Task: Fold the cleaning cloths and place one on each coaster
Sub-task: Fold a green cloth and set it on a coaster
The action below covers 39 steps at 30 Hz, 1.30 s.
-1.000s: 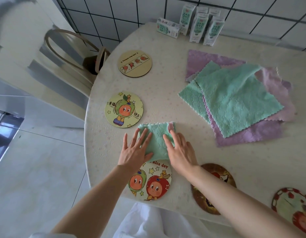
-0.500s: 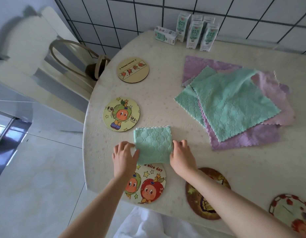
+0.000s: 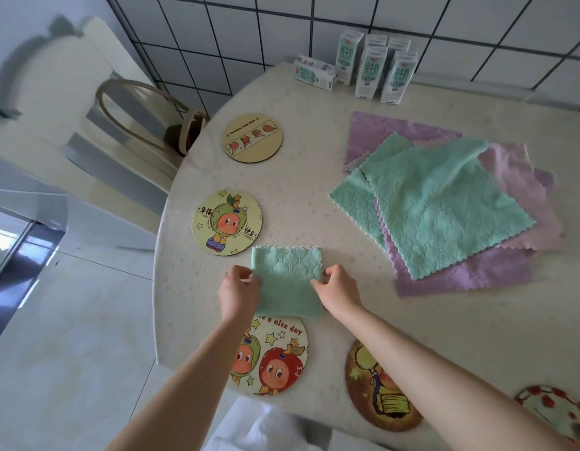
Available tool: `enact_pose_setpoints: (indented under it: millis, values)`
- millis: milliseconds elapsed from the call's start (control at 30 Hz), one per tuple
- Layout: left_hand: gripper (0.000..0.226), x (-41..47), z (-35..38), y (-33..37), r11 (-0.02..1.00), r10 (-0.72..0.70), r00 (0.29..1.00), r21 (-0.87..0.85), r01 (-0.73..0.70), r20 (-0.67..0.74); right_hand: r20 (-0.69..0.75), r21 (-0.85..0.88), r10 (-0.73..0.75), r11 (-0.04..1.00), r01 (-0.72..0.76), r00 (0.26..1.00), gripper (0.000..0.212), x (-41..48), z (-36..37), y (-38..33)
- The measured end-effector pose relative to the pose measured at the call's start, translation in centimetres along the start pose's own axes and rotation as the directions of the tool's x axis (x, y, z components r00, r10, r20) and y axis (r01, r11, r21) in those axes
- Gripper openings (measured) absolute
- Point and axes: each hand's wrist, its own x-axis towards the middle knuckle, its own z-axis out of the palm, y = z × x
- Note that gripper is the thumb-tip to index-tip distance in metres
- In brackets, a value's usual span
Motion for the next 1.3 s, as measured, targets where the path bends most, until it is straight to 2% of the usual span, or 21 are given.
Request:
enact_pose_setpoints:
  millis: [133, 233, 300, 367, 500, 600, 767, 933, 1133, 1300]
  values:
    - [0.032, 0.3, -0.4, 1.7, 0.988, -0.134, 0.986, -0.066, 0.141, 0.094, 0.037, 0.141, 0.137, 0.980, -0.141, 0.990, 0.041, 0.2, 0.2, -1.1]
    - [0.034, 0.4, -1.0, 2.9, 0.940, -0.235, 0.930, -0.179, 0.291, 0.281, 0.135, 0.226, 0.203, 0.947, -0.230, 0.970, 0.035, 0.3, 0.1, -1.5]
    - [0.033, 0.7, -1.6, 3.7, 0.918, -0.228, 0.893, -0.220, 0.330, 0.387, 0.214, 0.291, 0.221, 0.915, -0.278, 0.951, 0.026, 0.2, -0.6, -2.1]
    - [0.033, 1.6, -2.3, 4.8, 0.920, -0.177, 0.889, -0.249, 0.301, 0.423, 0.243, 0.344, 0.196, 0.898, -0.274, 0.950, 0.020, 0.5, -1.3, -3.1]
    - [0.025, 5.6, -4.1, 8.3, 0.928, -0.059, 0.914, -0.316, 0.198, 0.401, 0.178, 0.454, 0.117, 0.871, -0.188, 0.977, 0.009, 3.3, -2.6, -7.0]
    - [0.025, 9.8, -5.5, 11.6, 0.939, -0.001, 0.937, -0.323, 0.121, 0.348, 0.112, 0.484, 0.078, 0.867, -0.123, 0.991, 0.009, 6.5, -3.4, -11.1]
    - [0.031, 17.0, -7.7, 15.7, 0.856, 0.048, 0.896, -0.480, 0.191, 0.442, 0.018, 0.548, 0.040, 0.835, -0.043, 0.999, 0.007, 12.5, -5.1, -17.9]
    - [0.020, 22.9, -8.5, 18.2, 0.842, 0.084, 0.902, -0.514, 0.164, 0.424, -0.005, 0.581, 0.052, 0.813, -0.039, 0.999, 0.006, 18.0, -5.3, -22.0]
    - [0.026, 28.0, -7.5, 20.0, 0.897, 0.091, 0.937, -0.437, 0.070, 0.337, -0.058, 0.496, 0.054, 0.868, -0.018, 0.997, 0.024, 23.5, -4.6, -24.8]
    - [0.011, 29.8, -6.3, 19.6, 0.899, 0.038, 0.959, -0.429, 0.090, 0.281, -0.123, 0.408, -0.006, 0.911, 0.056, 0.992, 0.027, 26.8, -4.7, -26.6]
